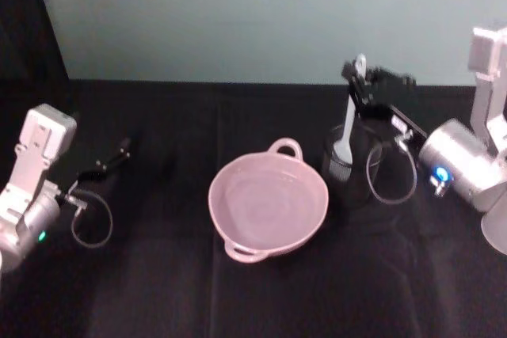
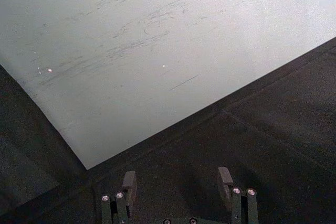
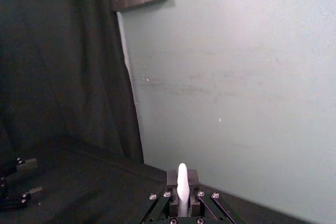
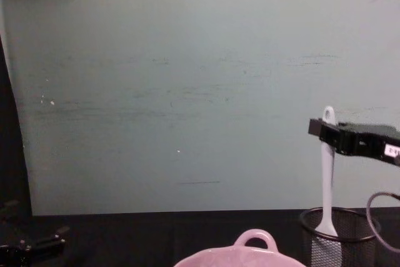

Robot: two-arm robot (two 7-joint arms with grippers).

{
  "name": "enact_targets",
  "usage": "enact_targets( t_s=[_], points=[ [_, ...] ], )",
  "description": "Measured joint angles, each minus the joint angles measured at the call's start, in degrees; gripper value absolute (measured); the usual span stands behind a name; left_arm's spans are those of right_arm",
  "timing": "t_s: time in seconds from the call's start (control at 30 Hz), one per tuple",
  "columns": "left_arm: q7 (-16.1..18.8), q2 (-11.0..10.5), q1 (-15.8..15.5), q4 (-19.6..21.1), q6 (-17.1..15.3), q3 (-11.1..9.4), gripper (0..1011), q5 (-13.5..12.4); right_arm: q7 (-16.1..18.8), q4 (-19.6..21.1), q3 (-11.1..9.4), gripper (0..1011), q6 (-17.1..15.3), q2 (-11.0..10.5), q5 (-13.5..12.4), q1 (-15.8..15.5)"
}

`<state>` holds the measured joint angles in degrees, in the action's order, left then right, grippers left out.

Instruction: Use the one hand to pick up the spoon and stir the clear water in the bowl.

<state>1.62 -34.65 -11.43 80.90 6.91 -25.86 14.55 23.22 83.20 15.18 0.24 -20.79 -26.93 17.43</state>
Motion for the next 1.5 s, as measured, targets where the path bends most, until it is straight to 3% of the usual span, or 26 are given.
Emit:
enact_targets(
  t_s=[0.13,0.4,0.6,1.17,1.4,1.5],
  points=[
    [0.00,0.00,0.00,0.00,0.00,0.00,1011,0.00,1.54,-3.42,-1.37,114,0.13,0.95,-4.41,-0.28],
    [0.00,0.00,0.00,0.00,0.00,0.00,1011,0.00,2.91,-6.45,-2.88,118,0.41,1.70,-9.80,-0.55],
    [0.00,0.00,0.00,0.00,0.00,0.00,1011,0.00,3.51,-7.89,-4.15,311,1.34,2.25,-13.68,-1.05],
    [0.00,0.00,0.00,0.00,0.00,0.00,1011,0.00,1.61,-7.89,-5.75,848,2.47,-0.07,-17.25,-4.15],
    [0.00,0.00,0.00,0.00,0.00,0.00,1011,0.00,1.12,-5.36,-5.31,1003,1.24,-1.47,-17.77,-6.93],
    [0.00,0.00,0.00,0.00,0.00,0.00,1011,0.00,0.35,-3.07,-5.07,1002,0.27,-2.73,-17.69,-8.79]
  ],
)
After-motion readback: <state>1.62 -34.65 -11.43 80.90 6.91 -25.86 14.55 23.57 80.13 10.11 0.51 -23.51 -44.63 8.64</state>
